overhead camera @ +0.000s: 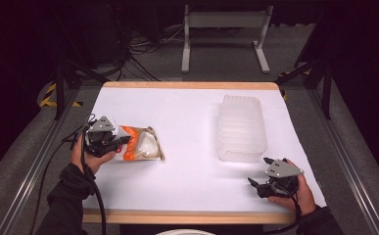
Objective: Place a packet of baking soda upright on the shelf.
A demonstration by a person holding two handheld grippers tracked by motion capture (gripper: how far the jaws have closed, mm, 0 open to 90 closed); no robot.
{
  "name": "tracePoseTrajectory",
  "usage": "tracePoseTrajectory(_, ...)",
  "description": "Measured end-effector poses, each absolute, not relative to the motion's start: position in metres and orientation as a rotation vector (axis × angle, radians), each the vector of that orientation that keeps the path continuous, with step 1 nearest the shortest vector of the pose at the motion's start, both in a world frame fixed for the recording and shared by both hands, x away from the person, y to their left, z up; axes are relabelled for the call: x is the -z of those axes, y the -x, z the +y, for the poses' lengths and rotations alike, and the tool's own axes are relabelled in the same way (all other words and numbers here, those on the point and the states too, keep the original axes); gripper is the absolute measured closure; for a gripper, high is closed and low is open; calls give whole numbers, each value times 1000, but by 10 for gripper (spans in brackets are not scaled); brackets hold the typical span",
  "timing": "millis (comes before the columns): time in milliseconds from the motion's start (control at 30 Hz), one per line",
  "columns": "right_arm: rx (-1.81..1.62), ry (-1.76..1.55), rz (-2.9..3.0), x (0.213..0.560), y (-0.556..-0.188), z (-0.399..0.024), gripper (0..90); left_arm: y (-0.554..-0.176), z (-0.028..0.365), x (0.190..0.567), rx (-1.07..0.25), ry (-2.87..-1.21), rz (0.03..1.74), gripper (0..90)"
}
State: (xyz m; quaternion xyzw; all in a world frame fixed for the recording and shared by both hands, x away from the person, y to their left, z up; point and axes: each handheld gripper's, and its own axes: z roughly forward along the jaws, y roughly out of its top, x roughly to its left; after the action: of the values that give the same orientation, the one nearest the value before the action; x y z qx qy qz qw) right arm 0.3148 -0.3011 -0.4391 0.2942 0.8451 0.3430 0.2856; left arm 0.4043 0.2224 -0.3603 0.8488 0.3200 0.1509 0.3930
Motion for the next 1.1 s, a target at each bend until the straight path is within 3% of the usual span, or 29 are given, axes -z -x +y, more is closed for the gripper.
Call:
tracePoseTrajectory(367,-909,-789,2268,440,-315,-302,136,-398,183,313,-426,-2209,586,899)
tracePoseTrajectory(1100,-904,-791,2272,441,-315,-303,136,-387,86,268,-447,-2553,181,899)
